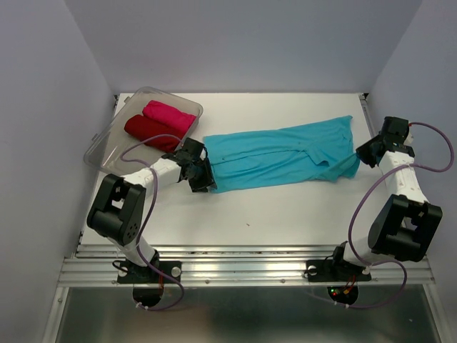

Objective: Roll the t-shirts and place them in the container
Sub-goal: Fold the T-shirt at the center of the board.

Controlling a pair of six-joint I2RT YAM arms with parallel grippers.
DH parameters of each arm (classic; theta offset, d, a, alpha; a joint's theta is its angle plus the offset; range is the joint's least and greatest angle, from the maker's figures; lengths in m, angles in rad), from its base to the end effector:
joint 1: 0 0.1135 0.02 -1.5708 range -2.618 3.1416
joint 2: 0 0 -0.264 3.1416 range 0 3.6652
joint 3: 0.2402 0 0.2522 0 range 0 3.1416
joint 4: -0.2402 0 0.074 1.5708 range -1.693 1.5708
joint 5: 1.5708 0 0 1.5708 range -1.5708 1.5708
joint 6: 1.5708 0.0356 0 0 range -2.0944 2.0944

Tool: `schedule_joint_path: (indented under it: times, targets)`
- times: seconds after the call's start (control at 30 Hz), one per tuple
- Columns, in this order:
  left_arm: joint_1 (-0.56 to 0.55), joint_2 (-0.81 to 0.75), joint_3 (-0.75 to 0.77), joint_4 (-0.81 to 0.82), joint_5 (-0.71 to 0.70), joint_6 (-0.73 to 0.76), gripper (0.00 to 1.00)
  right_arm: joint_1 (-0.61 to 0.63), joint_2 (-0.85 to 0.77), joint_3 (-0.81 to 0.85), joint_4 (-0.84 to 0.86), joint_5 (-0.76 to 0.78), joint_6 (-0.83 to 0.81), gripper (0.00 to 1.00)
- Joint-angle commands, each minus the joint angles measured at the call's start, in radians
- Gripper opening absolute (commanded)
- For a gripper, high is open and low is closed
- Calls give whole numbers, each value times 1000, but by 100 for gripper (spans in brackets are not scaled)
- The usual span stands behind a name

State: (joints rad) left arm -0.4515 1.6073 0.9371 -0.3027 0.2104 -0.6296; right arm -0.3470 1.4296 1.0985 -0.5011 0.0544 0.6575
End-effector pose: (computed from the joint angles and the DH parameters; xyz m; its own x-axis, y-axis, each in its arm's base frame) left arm 0.2848 -0.1464 0.1823 -0.9146 -0.1964 -0.3533 -0.0075 0.8821 -0.4710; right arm 0.2888 -0.1065 0.2710 -0.3218 0.7653 -0.5575 0.7210 0.5797 0.3796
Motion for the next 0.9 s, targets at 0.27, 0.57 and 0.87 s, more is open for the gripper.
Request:
schedule_joint_path:
  times: [0.27,0.57,0.87]
  targets:
    - [-1,52,-17,105,20,-35,42,-7,-1,29,10,9,-15,1]
    - [-1,36,-44,73,0,-36,48,-7,-5,27,9,13,-13,1]
    - [-1,0,-75,77,0,-47,48,-7,-8,21,10,12,-13,1]
